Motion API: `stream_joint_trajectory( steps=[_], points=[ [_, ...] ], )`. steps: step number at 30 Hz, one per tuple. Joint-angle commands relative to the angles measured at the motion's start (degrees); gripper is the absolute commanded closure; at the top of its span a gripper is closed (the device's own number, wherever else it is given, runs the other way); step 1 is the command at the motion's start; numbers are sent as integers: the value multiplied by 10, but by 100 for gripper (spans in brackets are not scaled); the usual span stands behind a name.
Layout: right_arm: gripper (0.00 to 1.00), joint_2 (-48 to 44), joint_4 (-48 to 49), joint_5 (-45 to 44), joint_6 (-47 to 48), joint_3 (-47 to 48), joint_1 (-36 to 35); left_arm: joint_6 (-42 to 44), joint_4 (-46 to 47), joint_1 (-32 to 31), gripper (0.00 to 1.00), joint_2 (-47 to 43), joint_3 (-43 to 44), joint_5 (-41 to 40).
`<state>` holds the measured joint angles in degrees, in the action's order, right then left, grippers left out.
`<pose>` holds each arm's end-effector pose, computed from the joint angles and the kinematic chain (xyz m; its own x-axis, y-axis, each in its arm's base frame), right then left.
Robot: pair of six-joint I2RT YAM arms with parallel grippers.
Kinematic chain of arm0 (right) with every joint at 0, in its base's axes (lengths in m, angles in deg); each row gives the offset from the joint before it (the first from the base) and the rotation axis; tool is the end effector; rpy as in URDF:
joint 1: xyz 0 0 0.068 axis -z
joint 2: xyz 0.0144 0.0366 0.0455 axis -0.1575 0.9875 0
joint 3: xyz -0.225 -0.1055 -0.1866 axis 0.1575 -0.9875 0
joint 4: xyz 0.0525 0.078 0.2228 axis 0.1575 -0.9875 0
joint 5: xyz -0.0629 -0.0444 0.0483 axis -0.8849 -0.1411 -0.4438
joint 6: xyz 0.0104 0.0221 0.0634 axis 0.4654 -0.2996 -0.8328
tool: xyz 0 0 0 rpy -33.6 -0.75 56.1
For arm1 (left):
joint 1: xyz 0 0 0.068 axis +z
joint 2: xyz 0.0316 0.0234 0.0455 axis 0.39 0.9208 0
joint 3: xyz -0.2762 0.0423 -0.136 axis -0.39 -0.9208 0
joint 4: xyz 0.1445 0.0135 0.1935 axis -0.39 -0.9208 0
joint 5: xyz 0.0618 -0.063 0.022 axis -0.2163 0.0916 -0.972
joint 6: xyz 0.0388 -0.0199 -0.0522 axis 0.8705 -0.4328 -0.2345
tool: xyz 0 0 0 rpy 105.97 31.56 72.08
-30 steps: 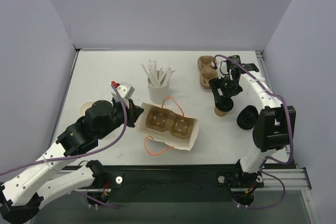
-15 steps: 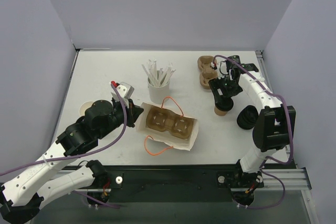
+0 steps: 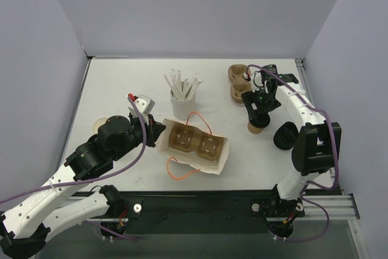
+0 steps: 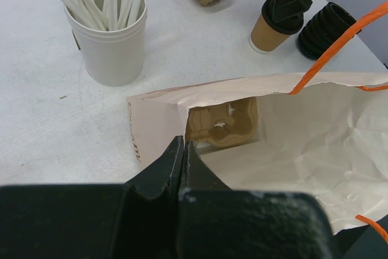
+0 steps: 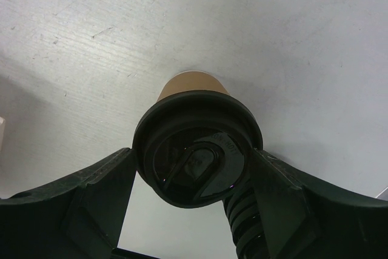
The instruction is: Pack the takeout coffee
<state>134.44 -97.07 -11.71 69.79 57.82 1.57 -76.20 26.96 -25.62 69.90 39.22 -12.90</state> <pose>0.3502 0.0556 0.2963 -0.7269 -0.4001 -0.5582 -0.4661 0.8843 -0.0269 0.0927 -0.0914 0.3843 -0.3830 -0.0255 -0.9234 0.5434 0.8021 -0.2476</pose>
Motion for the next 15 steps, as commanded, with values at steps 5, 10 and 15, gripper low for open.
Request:
stream_joint_trajectory(
  steps=[5,10,15],
  points=[
    [25,7,-38,-10,-5,-19,2,0,23,6,100,-9,6,7],
    [25,12,-44,-7,-13,-20,0,3,23,7,100,-9,8,9],
    [25,8,-46,-23,-13,-5,-7,5,23,8,100,-9,8,11]
  ],
)
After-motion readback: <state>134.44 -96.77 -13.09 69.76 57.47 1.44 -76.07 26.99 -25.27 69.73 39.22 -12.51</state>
